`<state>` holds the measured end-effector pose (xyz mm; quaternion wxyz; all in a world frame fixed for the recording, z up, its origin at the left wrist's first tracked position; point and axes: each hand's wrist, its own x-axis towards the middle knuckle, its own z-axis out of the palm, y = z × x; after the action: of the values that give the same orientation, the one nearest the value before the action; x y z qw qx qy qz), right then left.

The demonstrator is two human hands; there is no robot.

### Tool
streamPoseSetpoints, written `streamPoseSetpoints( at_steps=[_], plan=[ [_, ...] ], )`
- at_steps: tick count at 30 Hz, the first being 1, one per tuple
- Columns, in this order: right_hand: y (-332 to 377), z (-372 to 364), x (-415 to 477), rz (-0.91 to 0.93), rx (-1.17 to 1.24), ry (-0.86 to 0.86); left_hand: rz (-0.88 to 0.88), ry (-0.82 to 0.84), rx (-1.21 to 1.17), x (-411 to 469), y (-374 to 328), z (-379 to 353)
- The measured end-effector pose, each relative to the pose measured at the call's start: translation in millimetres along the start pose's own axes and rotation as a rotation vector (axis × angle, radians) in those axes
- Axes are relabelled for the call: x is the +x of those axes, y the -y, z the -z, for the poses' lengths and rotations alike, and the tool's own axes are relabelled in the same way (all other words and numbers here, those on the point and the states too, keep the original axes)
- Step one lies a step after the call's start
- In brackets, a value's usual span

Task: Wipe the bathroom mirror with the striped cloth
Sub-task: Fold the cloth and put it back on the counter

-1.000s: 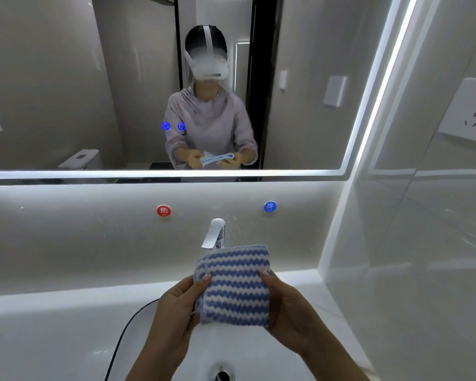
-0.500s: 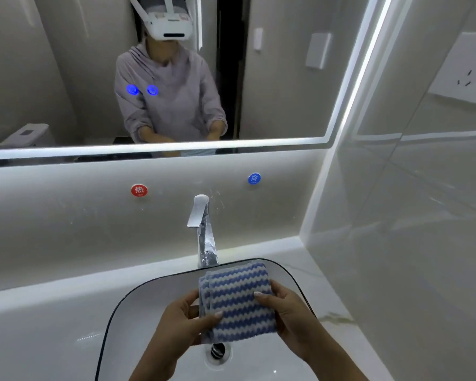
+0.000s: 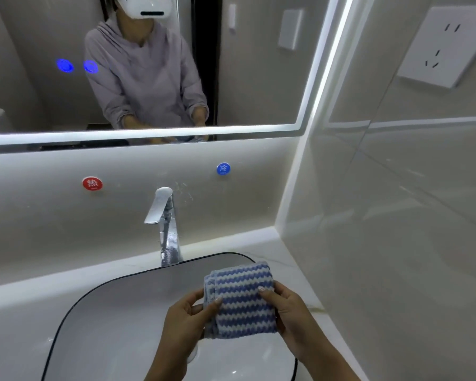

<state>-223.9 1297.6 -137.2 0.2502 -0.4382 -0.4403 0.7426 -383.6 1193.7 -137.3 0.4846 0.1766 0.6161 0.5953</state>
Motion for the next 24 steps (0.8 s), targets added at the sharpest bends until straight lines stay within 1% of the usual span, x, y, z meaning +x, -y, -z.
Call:
streamPoseSetpoints(
  at_steps=[7, 12, 15, 19, 24],
  plan=[
    [27.6, 58.5, 28.6, 0.028, -0.025, -0.024, 0.017, -0.053, 0.045, 32.2, 7.9, -70.7],
    [44.2, 97.5, 60.1, 0.05, -0.106, -0.041, -0.063, -0.111, 0.074, 55.7, 12.5, -116.2],
    [52.4, 106.9, 71.4, 0.074, -0.157, -0.032, -0.085, -0.131, 0.048, 59.9, 11.5, -130.9],
    [58.3, 110.3, 79.9, 0.06, -0.173, 0.008, -0.091, -0.155, 0.006, 61.5, 9.6, -136.2],
    [63.2, 115.0, 92.1, 0.064, -0.175, 0.022, -0.084, -0.116, 0.014, 74.2, 7.9, -138.7]
  ],
)
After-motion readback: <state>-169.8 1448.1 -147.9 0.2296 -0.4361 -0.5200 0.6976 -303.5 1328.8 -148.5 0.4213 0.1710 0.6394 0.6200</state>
